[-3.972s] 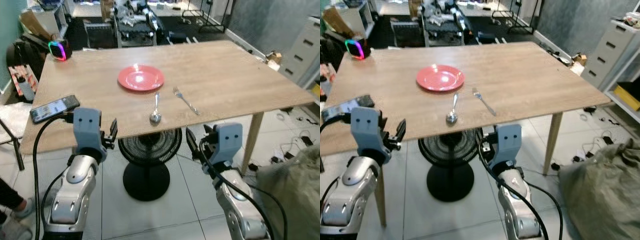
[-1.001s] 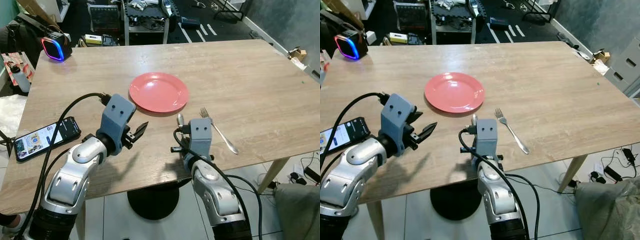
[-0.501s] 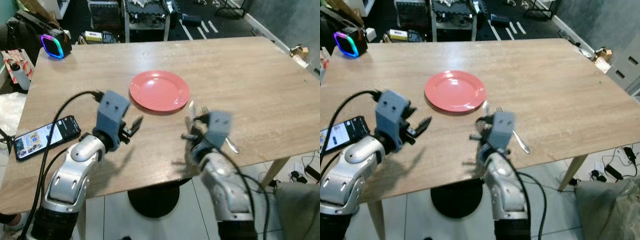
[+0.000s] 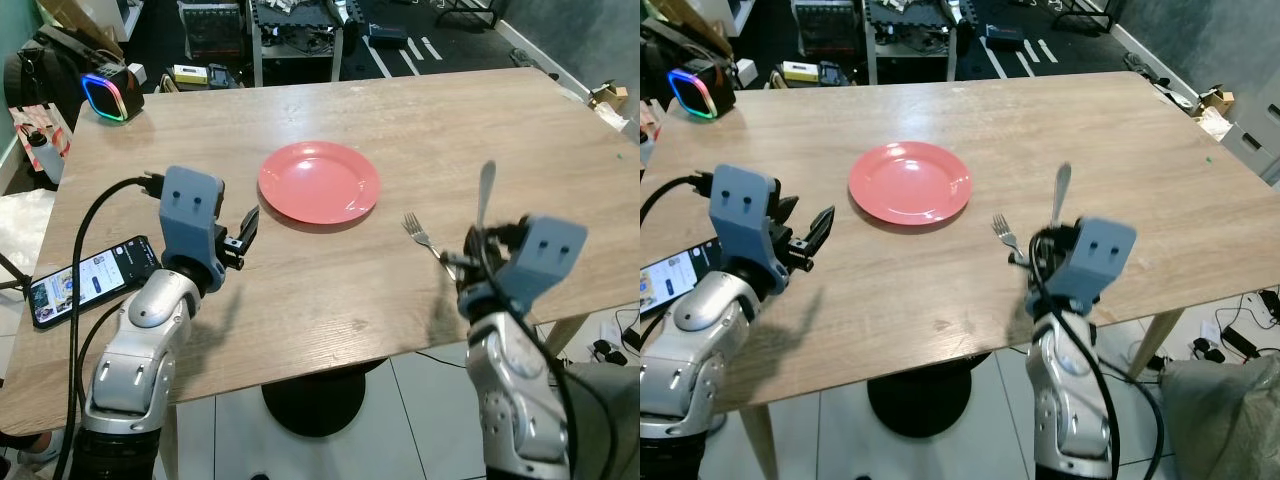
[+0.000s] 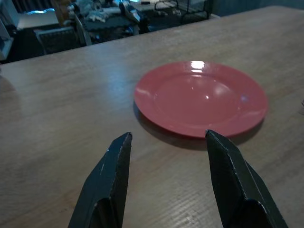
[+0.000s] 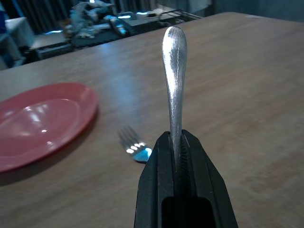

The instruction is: Setting the table

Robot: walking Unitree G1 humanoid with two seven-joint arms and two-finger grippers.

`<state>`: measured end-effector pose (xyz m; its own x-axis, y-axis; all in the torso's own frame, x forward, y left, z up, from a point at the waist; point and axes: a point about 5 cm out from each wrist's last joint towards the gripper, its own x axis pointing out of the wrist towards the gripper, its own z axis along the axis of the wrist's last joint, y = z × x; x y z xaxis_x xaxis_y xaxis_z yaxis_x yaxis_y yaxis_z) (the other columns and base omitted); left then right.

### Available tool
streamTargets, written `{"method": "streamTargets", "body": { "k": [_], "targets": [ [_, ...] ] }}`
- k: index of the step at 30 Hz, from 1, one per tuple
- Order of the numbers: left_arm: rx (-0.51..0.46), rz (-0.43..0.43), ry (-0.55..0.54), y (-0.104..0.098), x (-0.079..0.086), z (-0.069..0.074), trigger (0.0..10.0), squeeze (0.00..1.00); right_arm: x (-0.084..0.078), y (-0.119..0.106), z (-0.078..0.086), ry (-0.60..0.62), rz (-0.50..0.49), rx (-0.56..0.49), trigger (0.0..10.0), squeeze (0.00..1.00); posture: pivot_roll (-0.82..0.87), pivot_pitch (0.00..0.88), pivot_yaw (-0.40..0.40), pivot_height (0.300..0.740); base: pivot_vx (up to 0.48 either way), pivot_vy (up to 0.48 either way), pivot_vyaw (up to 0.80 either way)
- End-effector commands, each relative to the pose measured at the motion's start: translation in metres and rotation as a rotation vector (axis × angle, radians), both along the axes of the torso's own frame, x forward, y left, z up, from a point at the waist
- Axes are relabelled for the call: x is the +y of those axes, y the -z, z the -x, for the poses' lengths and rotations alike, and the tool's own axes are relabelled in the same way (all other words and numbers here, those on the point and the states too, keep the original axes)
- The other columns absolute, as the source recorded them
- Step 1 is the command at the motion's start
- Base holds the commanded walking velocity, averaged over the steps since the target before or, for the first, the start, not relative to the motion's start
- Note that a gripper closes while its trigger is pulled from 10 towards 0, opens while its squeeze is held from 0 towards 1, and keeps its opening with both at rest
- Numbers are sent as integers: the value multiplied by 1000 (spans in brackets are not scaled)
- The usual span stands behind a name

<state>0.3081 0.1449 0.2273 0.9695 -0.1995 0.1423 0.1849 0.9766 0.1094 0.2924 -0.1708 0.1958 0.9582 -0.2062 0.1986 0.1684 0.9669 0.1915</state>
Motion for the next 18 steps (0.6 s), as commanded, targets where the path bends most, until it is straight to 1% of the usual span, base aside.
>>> {"method": "streamTargets", "body": {
  "k": [1, 3, 5, 6, 9, 12, 14, 18],
  "targets": [
    [42, -15, 4, 13, -4, 2, 10000, 0, -1, 5, 2, 17, 7, 7, 10000, 0, -32, 73, 59, 740, 0, 0, 0],
    [49, -12, 28, 15, -8, 3, 10000, 0, 0, 8, 2, 19, 11, 17, 10000, 0, -32, 66, 61, 740, 0, 0, 0],
    [49, -12, 28, 15, -8, 3, 10000, 0, 0, 8, 2, 19, 11, 17, 10000, 0, -32, 66, 61, 740, 0, 0, 0],
    [48, 4, 32, 15, -9, 2, 10000, 0, 0, 9, 1, 18, 15, 20, 10000, 0, -30, 56, 59, 740, 0, 0, 0],
    [48, 18, 27, 15, -10, 0, 10000, 0, 0, 11, -1, 16, 21, 22, 10000, 0, -29, 51, 57, 740, 0, 0, 0],
    [38, 6, 19, 14, -10, -3, 10000, 0, -1, 13, -3, 16, 25, 28, 10000, 0, -30, 49, 57, 740, 0, 0, 0],
    [35, -1, 16, 13, -9, -3, 10000, 0, -1, 14, -3, 17, 26, 31, 10000, 0, -30, 49, 57, 740, 0, 0, -544],
    [32, -9, 12, 13, -9, -5, 10000, 0, 0, 16, -4, 16, 19, 41, 10000, 0, -32, 51, 56, 740, 0, 0, -800]
  ]
}}
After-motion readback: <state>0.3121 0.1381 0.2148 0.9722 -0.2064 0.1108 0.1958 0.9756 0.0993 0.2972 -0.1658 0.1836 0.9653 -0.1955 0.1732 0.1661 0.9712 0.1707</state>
